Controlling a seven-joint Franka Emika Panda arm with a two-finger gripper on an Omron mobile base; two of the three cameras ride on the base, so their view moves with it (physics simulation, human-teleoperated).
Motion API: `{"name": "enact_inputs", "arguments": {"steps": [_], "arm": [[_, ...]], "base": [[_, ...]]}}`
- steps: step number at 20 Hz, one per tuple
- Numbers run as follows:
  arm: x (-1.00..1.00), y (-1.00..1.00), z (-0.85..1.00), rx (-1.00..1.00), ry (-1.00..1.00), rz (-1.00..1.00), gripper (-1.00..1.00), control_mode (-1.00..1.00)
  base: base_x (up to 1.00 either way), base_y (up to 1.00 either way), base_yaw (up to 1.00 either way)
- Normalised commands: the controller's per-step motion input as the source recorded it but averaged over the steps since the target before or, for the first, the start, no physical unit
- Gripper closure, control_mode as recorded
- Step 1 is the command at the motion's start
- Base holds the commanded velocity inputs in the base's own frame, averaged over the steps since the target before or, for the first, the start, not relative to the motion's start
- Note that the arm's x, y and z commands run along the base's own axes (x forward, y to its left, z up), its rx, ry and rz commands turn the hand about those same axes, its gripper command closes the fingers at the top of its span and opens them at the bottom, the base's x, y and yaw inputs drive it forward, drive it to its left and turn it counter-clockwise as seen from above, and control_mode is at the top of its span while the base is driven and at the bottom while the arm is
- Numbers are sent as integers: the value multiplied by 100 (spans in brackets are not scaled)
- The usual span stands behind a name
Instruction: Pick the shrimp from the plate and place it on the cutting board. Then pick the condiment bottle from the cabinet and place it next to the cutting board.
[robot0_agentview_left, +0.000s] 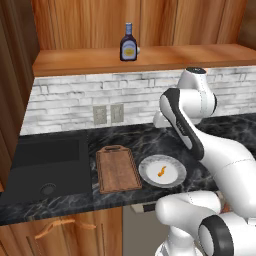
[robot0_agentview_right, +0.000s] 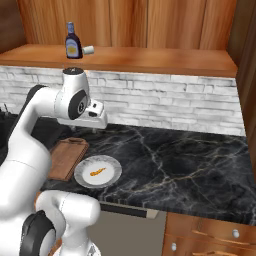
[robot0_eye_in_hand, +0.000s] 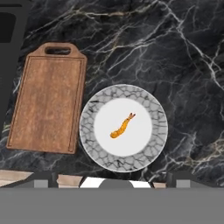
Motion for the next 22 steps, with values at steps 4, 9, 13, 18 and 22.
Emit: {"name": "enact_inputs", "arguments": {"steps": [4,9,13,18,22], "arm": [[-19,0,-24,0,0,0,-100,-100],[-17,0,-26,0,0,-1,-100,-100],[-12,0,-33,0,1,-2,-100,-100],[-1,0,-36,0,2,-4,-100,-100],[0,0,-33,2,0,-4,-100,-100]], "base": [[0,0,0],[0,0,0],[0,0,0],[0,0,0],[0,0,0]]}}
